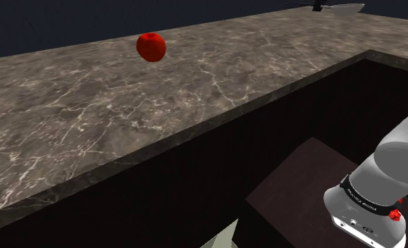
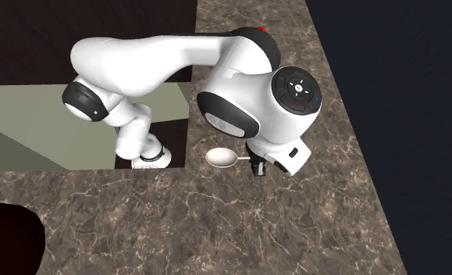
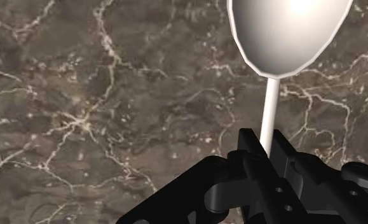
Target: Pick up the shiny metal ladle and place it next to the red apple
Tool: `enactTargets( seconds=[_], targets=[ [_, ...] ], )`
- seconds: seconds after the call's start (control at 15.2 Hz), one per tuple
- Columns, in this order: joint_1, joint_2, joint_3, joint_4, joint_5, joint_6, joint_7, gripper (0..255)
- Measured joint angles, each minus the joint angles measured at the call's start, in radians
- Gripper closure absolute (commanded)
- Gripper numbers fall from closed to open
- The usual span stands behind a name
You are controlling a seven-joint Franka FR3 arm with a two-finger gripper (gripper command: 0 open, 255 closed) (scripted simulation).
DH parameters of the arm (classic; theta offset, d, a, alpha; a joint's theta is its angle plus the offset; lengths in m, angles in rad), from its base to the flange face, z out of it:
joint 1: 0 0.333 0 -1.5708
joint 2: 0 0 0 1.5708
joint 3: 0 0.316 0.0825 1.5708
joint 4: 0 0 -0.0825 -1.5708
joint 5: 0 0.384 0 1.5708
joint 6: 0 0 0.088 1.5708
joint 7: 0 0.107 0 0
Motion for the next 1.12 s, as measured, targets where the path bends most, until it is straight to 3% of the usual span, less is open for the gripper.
enactTargets(
  seconds=[0.73, 0.86, 0.99, 1.12],
  targets=[
    [-0.026, 0.113, -0.022, 0.291, 0.05, -0.189, -0.016, 255],
    [-0.042, 0.158, -0.031, 0.384, 0.072, -0.241, -0.024, 255],
    [-0.031, 0.148, -0.025, 0.379, 0.068, -0.246, -0.009, 255],
    [0.009, 0.074, 0.0, 0.291, 0.038, -0.221, 0.039, 255]
  ],
)
